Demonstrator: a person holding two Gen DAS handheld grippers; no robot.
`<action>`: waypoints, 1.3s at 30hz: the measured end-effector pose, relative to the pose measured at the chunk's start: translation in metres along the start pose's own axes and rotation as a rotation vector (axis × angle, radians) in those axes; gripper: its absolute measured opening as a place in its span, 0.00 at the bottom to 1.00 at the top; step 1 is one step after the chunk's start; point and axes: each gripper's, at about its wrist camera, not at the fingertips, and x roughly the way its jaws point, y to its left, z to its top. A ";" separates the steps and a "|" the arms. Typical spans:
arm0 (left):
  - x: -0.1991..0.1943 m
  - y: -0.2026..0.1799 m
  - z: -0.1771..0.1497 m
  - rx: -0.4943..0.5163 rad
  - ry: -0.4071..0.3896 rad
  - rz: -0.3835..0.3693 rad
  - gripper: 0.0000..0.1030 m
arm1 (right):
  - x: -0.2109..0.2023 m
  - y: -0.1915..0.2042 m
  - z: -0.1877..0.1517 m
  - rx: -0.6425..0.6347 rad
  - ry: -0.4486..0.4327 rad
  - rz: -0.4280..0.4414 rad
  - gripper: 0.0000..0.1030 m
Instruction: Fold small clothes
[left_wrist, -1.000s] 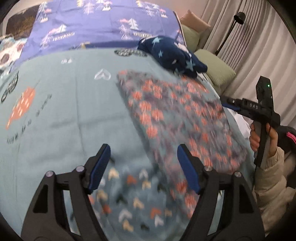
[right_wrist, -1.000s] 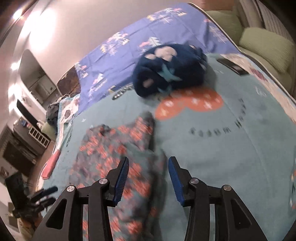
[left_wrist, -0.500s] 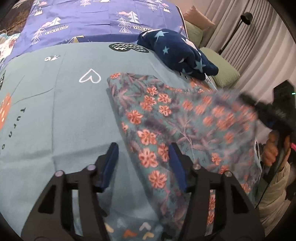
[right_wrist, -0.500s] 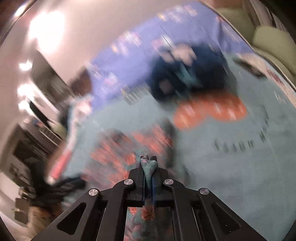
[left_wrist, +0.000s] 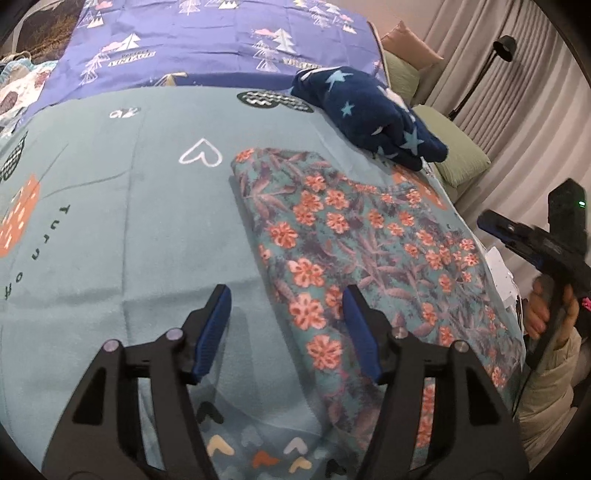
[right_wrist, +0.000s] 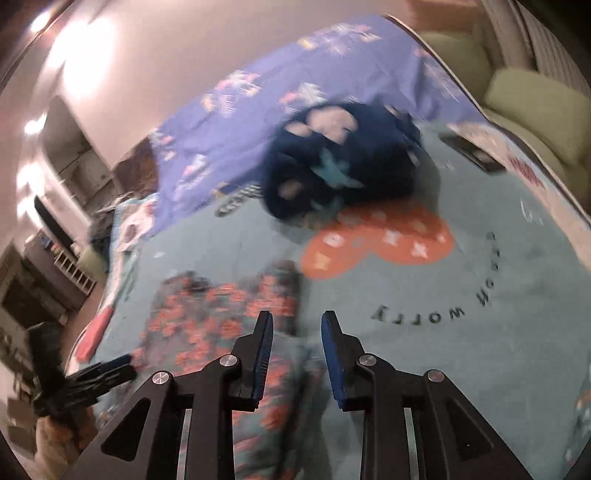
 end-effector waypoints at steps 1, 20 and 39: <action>0.001 -0.002 -0.002 0.014 0.003 0.000 0.62 | -0.005 0.010 -0.002 -0.030 0.015 0.066 0.27; -0.081 -0.023 -0.099 0.027 0.071 -0.257 0.66 | -0.081 0.018 -0.115 0.021 0.165 0.036 0.51; -0.054 -0.091 -0.129 0.326 0.022 0.164 0.58 | -0.067 0.012 -0.142 0.117 0.170 0.043 0.56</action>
